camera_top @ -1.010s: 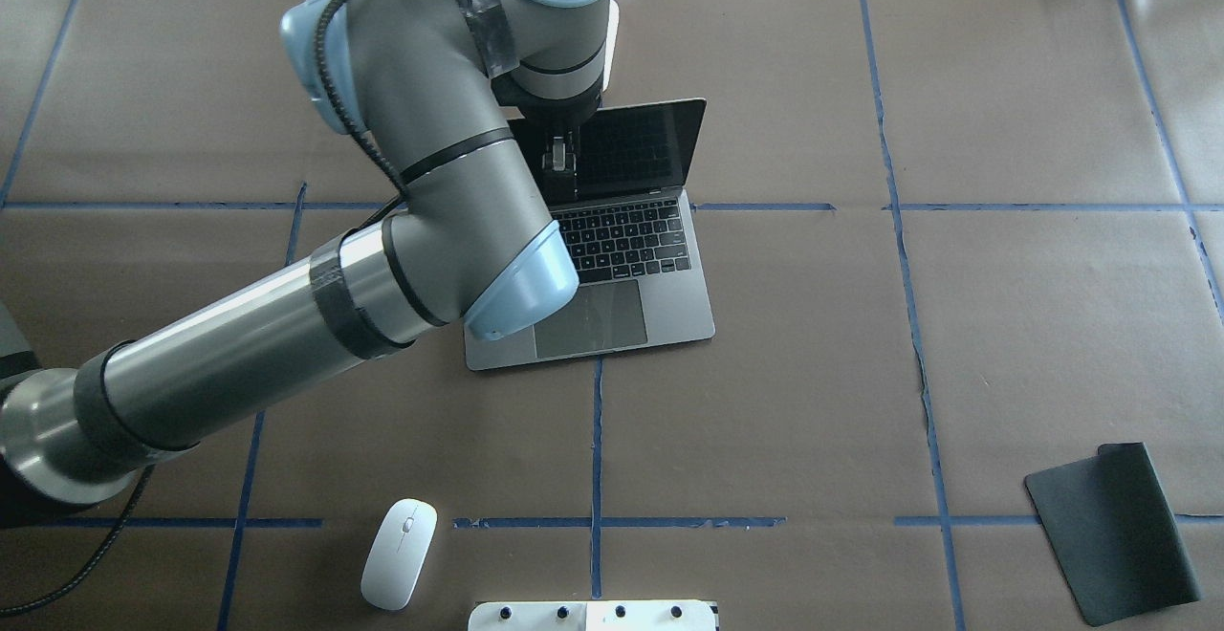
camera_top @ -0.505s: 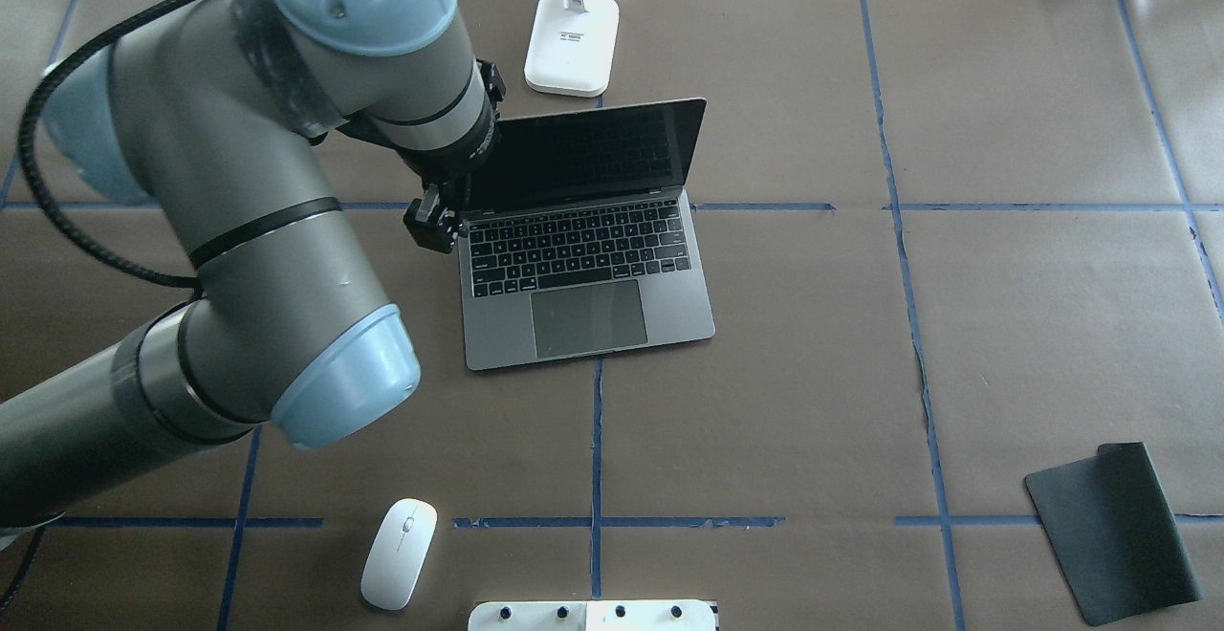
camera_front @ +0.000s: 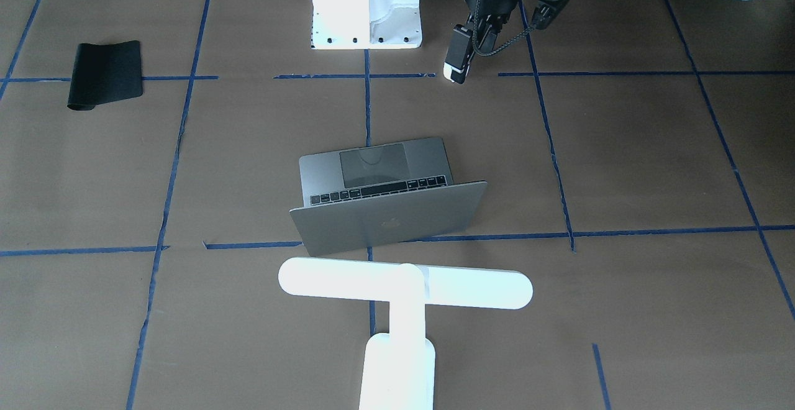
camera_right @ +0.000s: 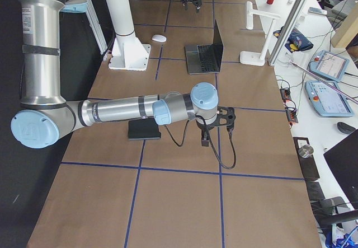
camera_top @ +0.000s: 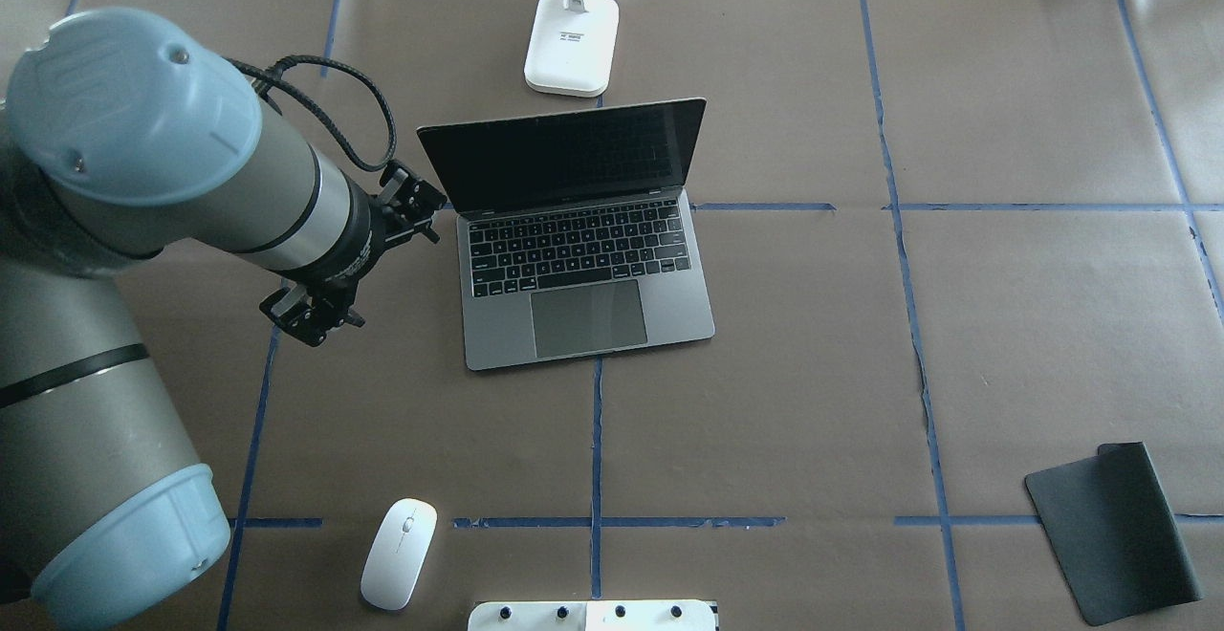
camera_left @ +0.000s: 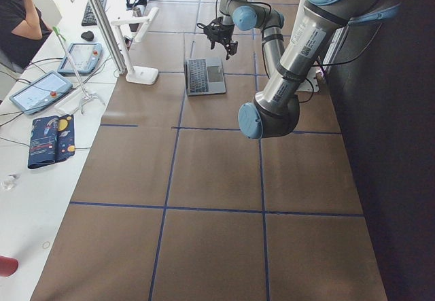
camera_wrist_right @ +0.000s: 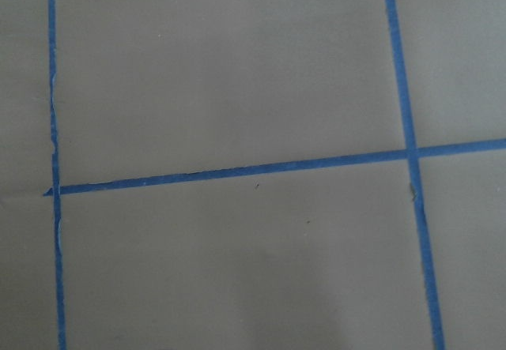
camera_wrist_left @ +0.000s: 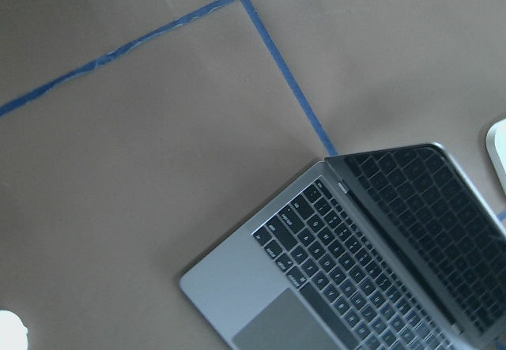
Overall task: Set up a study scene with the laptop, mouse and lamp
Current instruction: 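Release the laptop and lift the left gripper back toward the robot, then move the left gripper over the white mouse while the right grasps the black pad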
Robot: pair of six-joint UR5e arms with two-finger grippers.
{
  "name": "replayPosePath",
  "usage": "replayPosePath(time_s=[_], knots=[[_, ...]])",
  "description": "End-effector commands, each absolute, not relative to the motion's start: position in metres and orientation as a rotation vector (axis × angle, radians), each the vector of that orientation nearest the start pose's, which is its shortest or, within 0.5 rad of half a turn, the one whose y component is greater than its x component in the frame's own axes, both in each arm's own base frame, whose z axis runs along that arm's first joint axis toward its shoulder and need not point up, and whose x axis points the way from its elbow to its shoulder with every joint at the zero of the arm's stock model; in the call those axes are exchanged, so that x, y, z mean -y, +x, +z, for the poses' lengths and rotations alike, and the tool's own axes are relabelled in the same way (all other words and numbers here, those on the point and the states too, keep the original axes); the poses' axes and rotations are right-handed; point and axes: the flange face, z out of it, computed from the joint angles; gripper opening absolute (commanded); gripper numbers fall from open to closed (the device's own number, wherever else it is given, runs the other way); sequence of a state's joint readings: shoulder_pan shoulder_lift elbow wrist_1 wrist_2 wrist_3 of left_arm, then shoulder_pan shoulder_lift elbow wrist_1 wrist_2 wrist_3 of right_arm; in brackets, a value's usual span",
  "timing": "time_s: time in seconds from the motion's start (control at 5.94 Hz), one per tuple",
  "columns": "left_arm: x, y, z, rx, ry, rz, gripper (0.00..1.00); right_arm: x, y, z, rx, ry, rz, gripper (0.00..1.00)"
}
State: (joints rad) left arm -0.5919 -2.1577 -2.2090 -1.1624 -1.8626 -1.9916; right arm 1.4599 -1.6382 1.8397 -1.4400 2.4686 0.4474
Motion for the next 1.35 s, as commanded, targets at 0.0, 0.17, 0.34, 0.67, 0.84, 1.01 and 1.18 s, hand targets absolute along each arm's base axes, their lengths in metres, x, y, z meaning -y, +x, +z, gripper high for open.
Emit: replayPosePath(time_s=[0.0,0.17,0.34,0.67,0.84,1.01,1.18], knots=[[0.343,0.371,0.159,-0.831,-0.168,-0.635,1.00,0.440,-0.051,0.495,0.956,-0.027,0.185,1.00],[0.322,0.361,0.164,-0.845,-0.142,-0.532,1.00,0.428,-0.085,0.487,0.982,-0.017,0.198,1.00],[0.316,0.349,0.161,-0.865,-0.132,-0.516,1.00,0.398,-0.126,0.491,1.013,0.037,0.224,1.00],[0.314,0.347,0.159,-0.873,-0.130,-0.513,1.00,0.331,-0.163,0.539,0.937,0.048,0.128,1.00],[0.313,0.347,0.158,-0.877,-0.131,-0.509,1.00,0.303,-0.160,0.571,0.914,0.040,0.095,1.00],[0.311,0.349,0.158,-0.877,-0.134,-0.502,1.00,0.279,-0.153,0.595,0.898,0.004,0.067,1.00],[0.307,0.354,0.158,-0.880,-0.141,-0.491,1.00,0.266,-0.162,0.606,0.881,-0.040,0.030,1.00]])
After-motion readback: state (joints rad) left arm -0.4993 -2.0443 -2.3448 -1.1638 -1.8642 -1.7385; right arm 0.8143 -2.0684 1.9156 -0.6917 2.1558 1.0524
